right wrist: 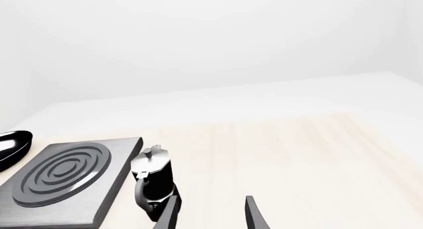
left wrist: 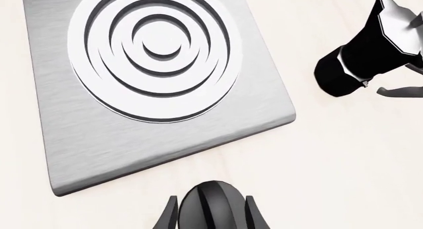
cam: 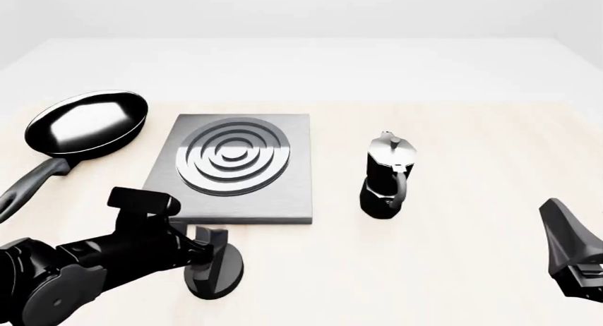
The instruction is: Turn on the stove.
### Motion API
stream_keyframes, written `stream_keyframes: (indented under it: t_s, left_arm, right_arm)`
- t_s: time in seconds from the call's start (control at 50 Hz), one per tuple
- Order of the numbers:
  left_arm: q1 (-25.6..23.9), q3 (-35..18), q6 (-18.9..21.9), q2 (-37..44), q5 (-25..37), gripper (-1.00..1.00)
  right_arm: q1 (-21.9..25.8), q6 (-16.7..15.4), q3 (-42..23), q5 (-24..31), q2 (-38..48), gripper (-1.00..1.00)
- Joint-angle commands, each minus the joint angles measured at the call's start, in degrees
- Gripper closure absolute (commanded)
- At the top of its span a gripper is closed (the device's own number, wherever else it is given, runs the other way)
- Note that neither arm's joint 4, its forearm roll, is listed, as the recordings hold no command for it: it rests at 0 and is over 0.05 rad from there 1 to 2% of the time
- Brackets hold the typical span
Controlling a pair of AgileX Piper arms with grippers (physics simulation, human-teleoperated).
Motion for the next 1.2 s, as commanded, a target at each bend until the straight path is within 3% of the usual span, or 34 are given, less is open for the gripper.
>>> stream_keyframes:
  t_s: [0.02,0.76,1.2]
  left_arm:
    - [-0.46,0.32,-0.90,2.85,-1.92,-1.00]
    - [-0.97,-0.91,-3.42,9.91,-4.79,-1.00]
    - [5.92,-0.24,-0.58,5.84,-3.78,-1.00]
  right_arm:
    - [0.10,0.29,0.00,-0.06,0.11,-1.00]
    - [0.72,2.09,0.02,-1.58,1.89,-1.00]
    - [1.09,2.27,0.03,-2.48,2.79,-1.00]
